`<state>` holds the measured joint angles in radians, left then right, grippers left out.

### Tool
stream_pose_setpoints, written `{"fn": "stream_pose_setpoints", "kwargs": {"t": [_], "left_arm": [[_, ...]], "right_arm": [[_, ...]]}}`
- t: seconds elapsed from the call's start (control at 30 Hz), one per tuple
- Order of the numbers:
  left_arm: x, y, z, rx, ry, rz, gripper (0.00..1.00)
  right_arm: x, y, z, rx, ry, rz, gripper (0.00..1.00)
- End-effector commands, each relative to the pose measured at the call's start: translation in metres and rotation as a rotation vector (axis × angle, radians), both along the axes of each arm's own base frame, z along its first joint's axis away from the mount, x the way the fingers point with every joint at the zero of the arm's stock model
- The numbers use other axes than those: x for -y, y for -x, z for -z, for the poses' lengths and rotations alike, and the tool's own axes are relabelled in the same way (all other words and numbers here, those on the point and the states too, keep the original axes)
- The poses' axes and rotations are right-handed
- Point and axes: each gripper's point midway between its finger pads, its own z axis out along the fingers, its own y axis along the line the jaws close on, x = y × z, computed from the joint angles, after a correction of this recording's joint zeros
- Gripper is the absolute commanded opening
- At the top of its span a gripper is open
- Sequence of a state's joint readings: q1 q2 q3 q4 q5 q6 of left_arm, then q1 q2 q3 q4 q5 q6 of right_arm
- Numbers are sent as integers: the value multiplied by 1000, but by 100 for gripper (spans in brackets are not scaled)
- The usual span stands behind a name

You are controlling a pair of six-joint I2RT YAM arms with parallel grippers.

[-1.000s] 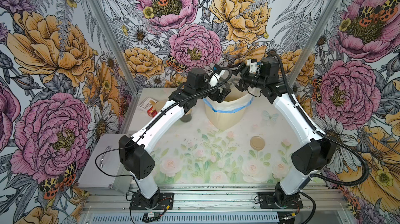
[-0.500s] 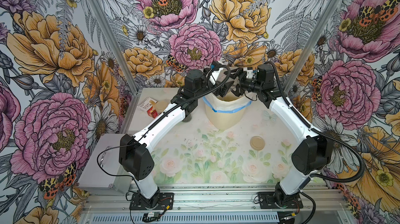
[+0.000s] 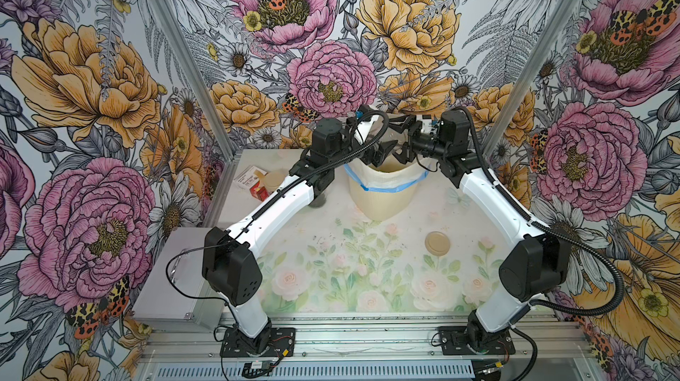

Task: Empty moldy tea leaves from jars
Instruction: Pour the moldy tea leaves from the jar into the trash bin.

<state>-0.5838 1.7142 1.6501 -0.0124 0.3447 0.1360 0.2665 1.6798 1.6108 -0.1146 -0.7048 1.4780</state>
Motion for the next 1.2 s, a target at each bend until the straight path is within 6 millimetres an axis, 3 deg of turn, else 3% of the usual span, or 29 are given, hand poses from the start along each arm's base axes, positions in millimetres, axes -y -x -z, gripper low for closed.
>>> {"fn": "stream_pose_setpoints", "kwargs": {"t": [0.0, 0.43, 0.83, 0.87, 0.9, 0.93, 1.17], "left_arm": [[-6, 2, 5, -36, -2, 10, 99], [4, -3, 15, -110, 11, 76, 97], [14, -8, 8, -103, 25, 118, 95], [14, -7, 5, -100, 30, 120, 93], [19, -15, 22, -130, 14, 123, 90], [20, -16, 24, -134, 10, 123, 87], [18, -21, 22, -136, 27, 113, 63]], "right_arm": [[5, 19, -60, 150, -65, -18, 70], [6, 24, -62, 150, -74, -28, 70], [8, 29, -53, 123, -68, -20, 71], [7, 29, -50, 118, -68, -21, 70], [7, 28, -49, 114, -67, -20, 70], [7, 28, -49, 114, -67, -21, 71], [5, 28, -51, 112, -71, -22, 70]]}}
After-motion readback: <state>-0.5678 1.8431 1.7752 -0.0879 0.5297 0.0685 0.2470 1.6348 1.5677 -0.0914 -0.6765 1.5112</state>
